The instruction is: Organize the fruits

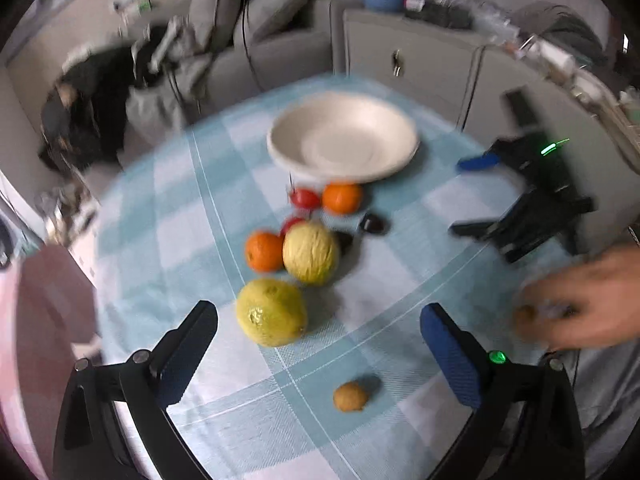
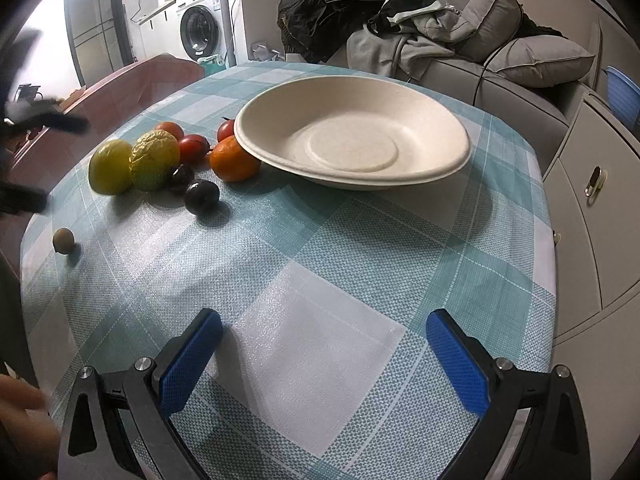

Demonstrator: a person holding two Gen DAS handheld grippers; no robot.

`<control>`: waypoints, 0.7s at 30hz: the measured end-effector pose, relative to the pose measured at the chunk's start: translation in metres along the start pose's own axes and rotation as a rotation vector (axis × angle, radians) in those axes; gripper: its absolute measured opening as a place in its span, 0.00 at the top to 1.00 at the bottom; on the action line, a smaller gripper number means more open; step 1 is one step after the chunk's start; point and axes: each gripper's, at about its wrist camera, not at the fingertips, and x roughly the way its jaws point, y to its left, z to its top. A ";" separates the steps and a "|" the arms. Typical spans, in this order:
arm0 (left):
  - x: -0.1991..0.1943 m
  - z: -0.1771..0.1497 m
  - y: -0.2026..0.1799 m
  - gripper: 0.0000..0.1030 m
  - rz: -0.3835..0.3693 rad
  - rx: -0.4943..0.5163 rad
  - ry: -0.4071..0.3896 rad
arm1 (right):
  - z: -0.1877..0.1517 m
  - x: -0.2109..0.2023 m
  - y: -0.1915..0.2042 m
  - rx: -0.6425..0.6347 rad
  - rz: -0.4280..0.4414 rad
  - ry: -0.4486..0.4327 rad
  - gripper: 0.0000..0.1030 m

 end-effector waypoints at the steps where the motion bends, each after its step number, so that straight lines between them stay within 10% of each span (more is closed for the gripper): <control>1: -0.013 0.003 -0.001 0.01 0.011 0.004 -0.028 | 0.000 0.000 0.000 0.000 0.000 0.000 0.00; 10: -0.093 0.025 0.035 0.01 0.332 -0.224 -0.250 | 0.000 0.000 0.000 0.000 0.000 0.000 0.00; 21: -0.106 0.012 0.022 0.01 0.451 -0.095 -0.331 | 0.000 0.000 0.000 0.000 -0.001 0.000 0.00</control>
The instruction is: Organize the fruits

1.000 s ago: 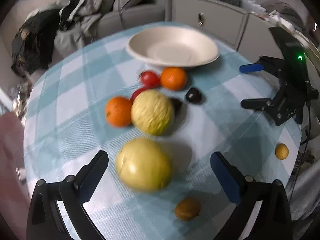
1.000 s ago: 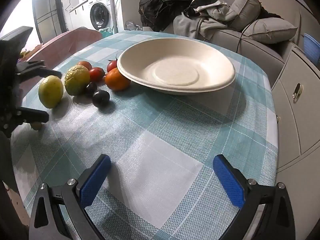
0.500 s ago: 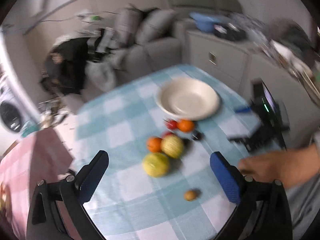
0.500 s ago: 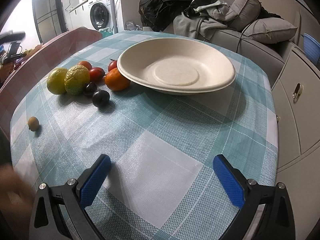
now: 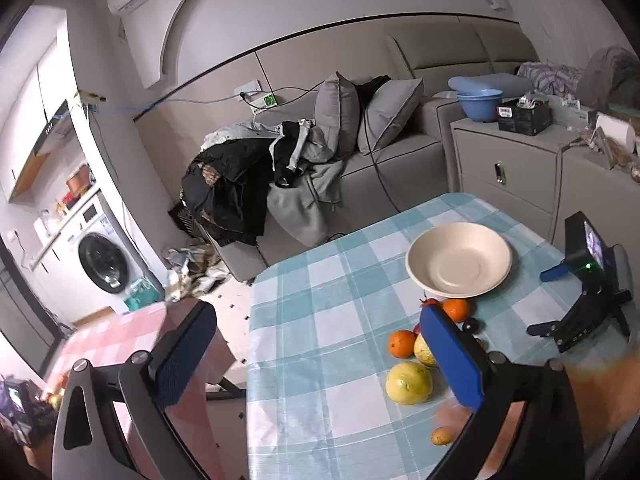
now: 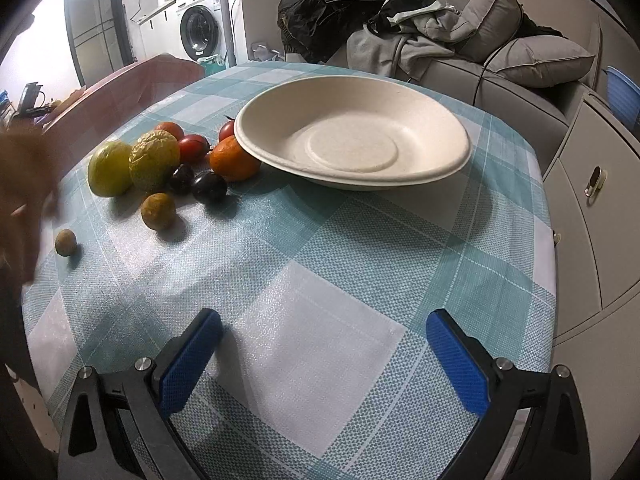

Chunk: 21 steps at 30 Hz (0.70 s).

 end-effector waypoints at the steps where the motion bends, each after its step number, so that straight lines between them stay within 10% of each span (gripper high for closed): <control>1: 0.000 0.000 0.000 0.01 0.003 -0.002 0.002 | 0.000 0.000 0.000 0.000 0.000 0.000 0.00; 21: -0.004 0.007 -0.009 0.01 0.041 0.033 -0.057 | 0.000 0.000 0.000 0.000 0.000 0.000 0.00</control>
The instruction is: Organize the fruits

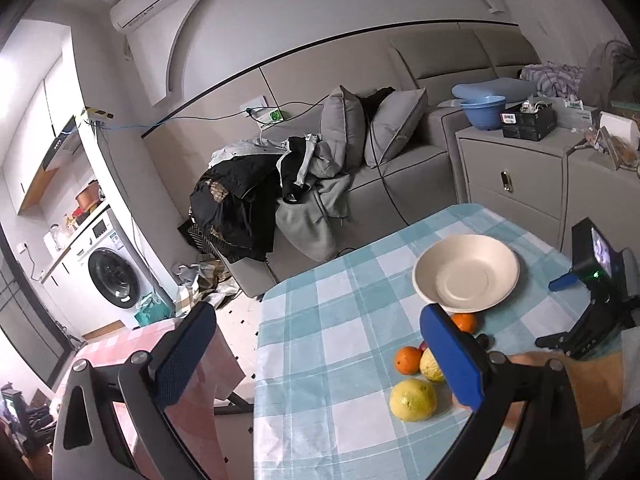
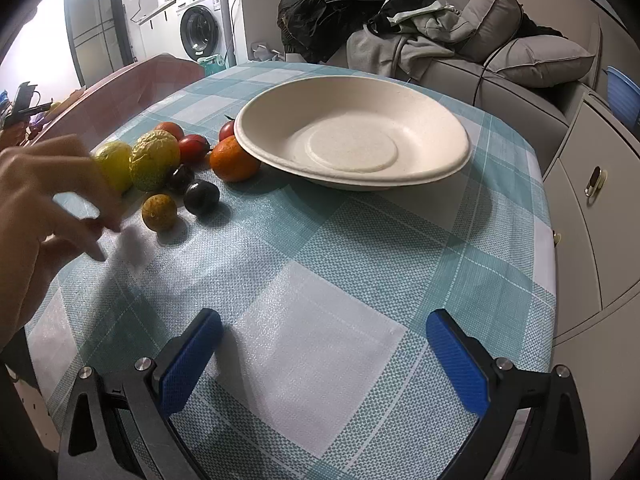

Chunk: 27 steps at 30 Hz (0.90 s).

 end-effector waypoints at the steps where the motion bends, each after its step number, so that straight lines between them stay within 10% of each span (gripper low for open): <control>1: -0.001 0.002 0.000 0.01 -0.013 -0.010 0.009 | 0.000 0.000 0.000 0.000 0.000 0.000 0.00; 14: -0.072 -0.009 0.039 0.01 -0.188 -0.383 -0.006 | 0.000 0.000 0.000 0.000 0.000 0.000 0.00; 27: -0.093 -0.043 0.021 0.01 -0.151 -0.407 0.083 | 0.007 0.004 0.002 0.003 -0.001 0.000 0.00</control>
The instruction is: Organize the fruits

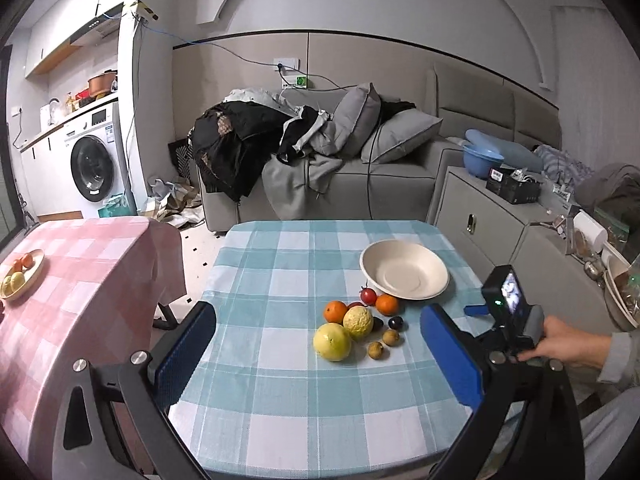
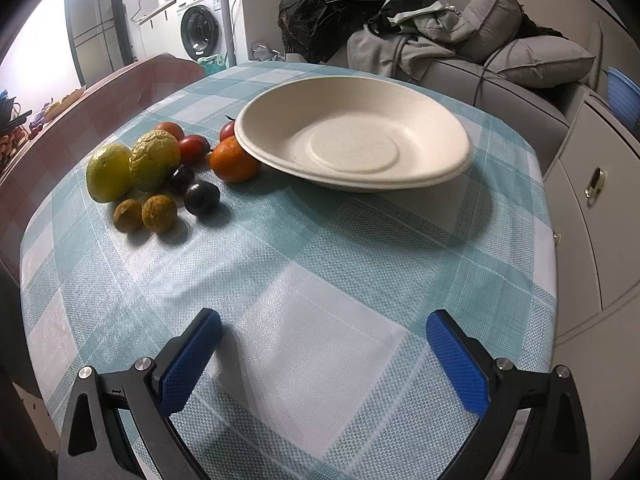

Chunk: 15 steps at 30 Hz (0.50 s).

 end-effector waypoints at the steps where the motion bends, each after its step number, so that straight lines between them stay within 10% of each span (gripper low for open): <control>1: -0.002 -0.001 -0.001 0.01 -0.010 -0.008 0.003 | 0.001 0.001 0.000 0.008 -0.005 0.000 0.00; 7: -0.002 -0.008 -0.010 0.01 -0.057 0.010 0.037 | 0.008 0.002 0.003 0.044 -0.029 0.058 0.00; 15: -0.013 -0.010 -0.001 0.01 -0.041 0.034 -0.003 | 0.032 0.011 0.012 0.143 -0.034 0.579 0.00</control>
